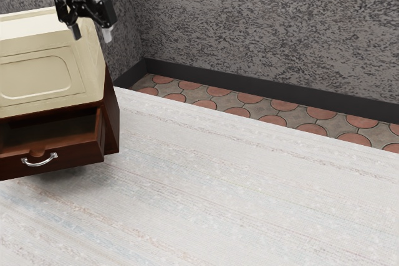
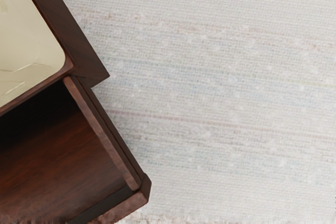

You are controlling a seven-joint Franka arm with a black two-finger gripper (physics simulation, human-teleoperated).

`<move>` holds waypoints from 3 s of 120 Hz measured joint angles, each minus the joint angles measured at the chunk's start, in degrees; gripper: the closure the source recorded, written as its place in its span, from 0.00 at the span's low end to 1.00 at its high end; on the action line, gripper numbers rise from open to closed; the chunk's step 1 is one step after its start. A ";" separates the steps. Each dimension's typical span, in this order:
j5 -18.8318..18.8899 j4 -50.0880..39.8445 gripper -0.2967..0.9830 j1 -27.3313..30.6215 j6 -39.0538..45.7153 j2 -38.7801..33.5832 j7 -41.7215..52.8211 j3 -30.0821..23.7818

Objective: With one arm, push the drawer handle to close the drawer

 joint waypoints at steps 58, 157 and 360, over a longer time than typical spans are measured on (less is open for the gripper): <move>2.94 -36.29 0.23 12.63 -4.29 -43.00 -4.91 -9.90; -1.34 -89.99 0.40 25.70 26.16 -61.74 -34.77 -23.25; 1.19 -79.88 0.85 35.44 53.36 -31.04 -7.88 -18.86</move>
